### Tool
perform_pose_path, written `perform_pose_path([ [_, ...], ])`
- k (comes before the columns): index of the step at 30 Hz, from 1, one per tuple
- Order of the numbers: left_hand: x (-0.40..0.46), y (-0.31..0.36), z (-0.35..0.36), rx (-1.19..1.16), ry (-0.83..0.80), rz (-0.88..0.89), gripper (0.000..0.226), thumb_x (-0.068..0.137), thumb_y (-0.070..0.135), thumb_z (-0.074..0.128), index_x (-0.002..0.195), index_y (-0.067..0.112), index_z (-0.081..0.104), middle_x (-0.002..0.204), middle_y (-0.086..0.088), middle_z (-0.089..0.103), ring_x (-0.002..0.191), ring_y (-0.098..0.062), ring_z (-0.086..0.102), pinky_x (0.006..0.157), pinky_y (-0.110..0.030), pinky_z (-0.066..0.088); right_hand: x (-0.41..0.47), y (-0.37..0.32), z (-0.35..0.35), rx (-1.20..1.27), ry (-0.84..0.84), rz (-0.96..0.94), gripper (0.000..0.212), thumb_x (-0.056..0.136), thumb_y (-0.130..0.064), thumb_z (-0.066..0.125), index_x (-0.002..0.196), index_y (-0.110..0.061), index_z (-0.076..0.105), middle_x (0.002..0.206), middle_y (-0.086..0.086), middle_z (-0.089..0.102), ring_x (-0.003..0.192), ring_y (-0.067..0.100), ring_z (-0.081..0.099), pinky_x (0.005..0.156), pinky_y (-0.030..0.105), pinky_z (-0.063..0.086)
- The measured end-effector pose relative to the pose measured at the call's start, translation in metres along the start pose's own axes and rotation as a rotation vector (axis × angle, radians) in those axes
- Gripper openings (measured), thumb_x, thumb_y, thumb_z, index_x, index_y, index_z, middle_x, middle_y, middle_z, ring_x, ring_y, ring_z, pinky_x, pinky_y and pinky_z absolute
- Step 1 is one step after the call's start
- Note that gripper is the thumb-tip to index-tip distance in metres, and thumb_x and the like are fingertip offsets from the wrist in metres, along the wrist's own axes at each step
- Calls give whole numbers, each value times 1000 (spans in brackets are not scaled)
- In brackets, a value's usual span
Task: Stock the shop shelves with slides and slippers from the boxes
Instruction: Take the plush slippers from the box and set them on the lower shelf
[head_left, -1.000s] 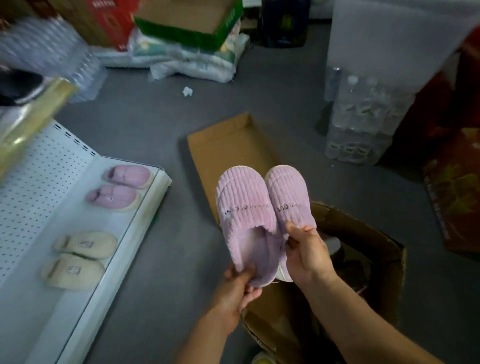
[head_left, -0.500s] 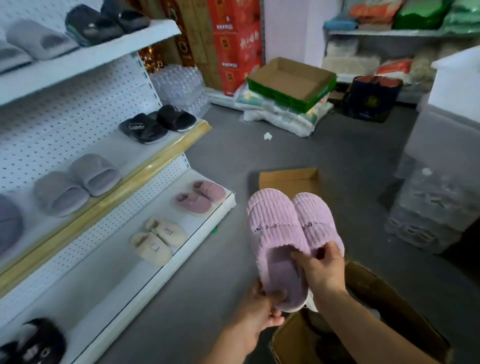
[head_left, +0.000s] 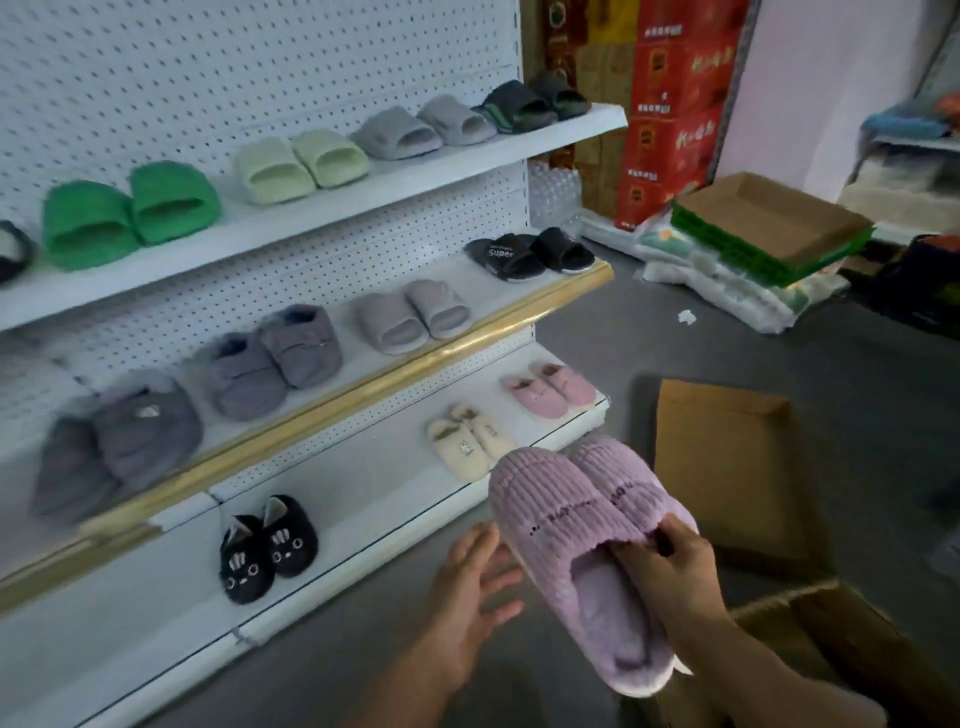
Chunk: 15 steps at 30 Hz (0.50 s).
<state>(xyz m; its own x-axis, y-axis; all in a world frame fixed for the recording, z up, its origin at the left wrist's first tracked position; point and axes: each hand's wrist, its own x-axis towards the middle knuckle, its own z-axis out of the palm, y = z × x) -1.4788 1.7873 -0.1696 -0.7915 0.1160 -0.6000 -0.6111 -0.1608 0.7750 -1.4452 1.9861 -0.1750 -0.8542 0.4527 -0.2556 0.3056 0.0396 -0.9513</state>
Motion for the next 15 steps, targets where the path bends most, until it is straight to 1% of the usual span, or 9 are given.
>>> perform_pose_path([
  [2, -29, 6, -43, -20, 38, 61, 22, 94, 39, 56, 113, 29, 55, 114, -5, 71, 108, -26, 66, 82, -39, 50, -32, -11, 29, 18, -66, -19, 17, 81, -19, 74, 94, -30, 70, 87, -6, 74, 87, 19, 69, 81, 44, 57],
  [5, -72, 9, -100, -71, 93, 113, 13, 96, 35, 54, 109, 32, 54, 115, -6, 70, 108, -29, 65, 79, -40, 51, -76, -26, 67, -25, -174, -41, 21, 81, -19, 75, 97, -31, 68, 91, -6, 72, 89, 18, 68, 84, 45, 57],
  [7, -103, 9, -130, -137, 122, 129, 17, 96, 33, 55, 112, 33, 53, 116, -9, 68, 108, -31, 64, 76, -40, 51, -102, -36, 87, -76, -214, -82, 19, 81, -16, 74, 91, -31, 68, 88, -7, 71, 87, 17, 67, 84, 46, 57],
  [10, -147, 2, -171, -176, 144, 178, 24, 96, 35, 54, 119, 30, 54, 116, -11, 69, 108, -31, 65, 76, -41, 50, -139, -51, 110, -185, -264, -155, 20, 78, -19, 76, 83, -37, 67, 82, -14, 69, 85, 14, 66, 84, 44, 56],
  [13, -190, -4, -208, -195, 177, 219, 24, 99, 35, 50, 119, 24, 58, 113, -11, 70, 106, -30, 67, 79, -41, 50, -172, -64, 128, -299, -351, -220, 30, 73, -21, 75, 86, -47, 66, 80, -23, 69, 85, 13, 67, 83, 41, 55],
  [14, -202, -5, -220, -207, 183, 218, 27, 98, 35, 50, 120, 23, 58, 114, -11, 70, 106, -29, 66, 80, -41, 51, -182, -67, 133, -330, -380, -249, 32, 72, -19, 73, 87, -46, 66, 81, -24, 69, 85, 12, 67, 83, 38, 55],
  [15, -214, -7, -231, -218, 185, 217, 28, 98, 34, 51, 122, 21, 58, 117, -11, 68, 108, -29, 66, 82, -43, 52, -191, -70, 138, -357, -402, -276, 31, 72, -16, 72, 87, -43, 67, 80, -22, 69, 85, 10, 67, 83, 33, 53],
])
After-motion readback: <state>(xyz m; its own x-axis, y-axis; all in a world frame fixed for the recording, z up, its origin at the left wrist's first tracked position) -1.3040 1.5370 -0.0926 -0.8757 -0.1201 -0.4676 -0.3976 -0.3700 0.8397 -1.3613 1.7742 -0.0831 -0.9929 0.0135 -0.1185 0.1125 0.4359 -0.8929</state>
